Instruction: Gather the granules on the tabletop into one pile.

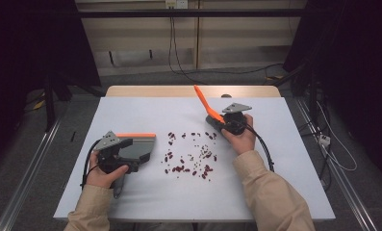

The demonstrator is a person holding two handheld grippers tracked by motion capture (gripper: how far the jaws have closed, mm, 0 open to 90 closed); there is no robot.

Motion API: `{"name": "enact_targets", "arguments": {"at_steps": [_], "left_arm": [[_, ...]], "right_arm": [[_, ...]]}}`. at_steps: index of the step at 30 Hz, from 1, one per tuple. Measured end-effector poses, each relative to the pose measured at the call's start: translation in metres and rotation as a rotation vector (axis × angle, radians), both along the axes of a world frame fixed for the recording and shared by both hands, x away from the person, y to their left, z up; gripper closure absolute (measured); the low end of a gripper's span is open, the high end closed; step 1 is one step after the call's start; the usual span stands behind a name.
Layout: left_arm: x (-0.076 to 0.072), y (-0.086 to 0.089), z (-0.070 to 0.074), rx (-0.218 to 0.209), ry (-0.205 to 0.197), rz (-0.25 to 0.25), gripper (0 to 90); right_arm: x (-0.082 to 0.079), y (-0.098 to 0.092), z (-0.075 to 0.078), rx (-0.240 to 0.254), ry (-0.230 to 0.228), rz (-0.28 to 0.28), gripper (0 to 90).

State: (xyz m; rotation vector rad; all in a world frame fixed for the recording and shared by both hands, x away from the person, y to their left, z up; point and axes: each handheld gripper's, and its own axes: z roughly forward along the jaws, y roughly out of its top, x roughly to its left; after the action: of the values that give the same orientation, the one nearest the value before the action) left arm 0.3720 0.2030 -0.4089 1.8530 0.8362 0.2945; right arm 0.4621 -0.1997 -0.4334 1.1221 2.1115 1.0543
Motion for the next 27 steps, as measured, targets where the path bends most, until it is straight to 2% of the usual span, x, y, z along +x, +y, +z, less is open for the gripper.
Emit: {"name": "enact_targets", "arguments": {"at_steps": [1,5,7,10,21,27], "left_arm": [[0.000,0.000,0.000,0.001,0.003,0.000,6.3],[0.000,0.000,0.000,0.003,0.001,-0.002,6.3],[0.000,-0.001,0.000,0.004,0.001,0.000,6.3],[0.000,-0.001,0.000,0.004,0.003,0.000,6.3],[-0.001,-0.001,0.000,0.007,0.003,0.003,6.3],[-0.001,-0.001,0.000,0.007,0.003,0.002,6.3]], "right_arm": [[-0.002,0.003,0.000,-0.020,-0.005,0.008,71.0],[-0.009,0.010,0.000,-0.041,-0.014,0.057,71.0],[-0.013,0.010,0.000,-0.017,-0.007,0.073,71.1],[-0.019,0.011,0.000,-0.013,-0.007,0.102,71.0],[-0.043,0.024,0.000,-0.061,-0.028,0.204,71.0],[-0.054,0.030,0.000,-0.056,-0.033,0.230,71.0]]}}
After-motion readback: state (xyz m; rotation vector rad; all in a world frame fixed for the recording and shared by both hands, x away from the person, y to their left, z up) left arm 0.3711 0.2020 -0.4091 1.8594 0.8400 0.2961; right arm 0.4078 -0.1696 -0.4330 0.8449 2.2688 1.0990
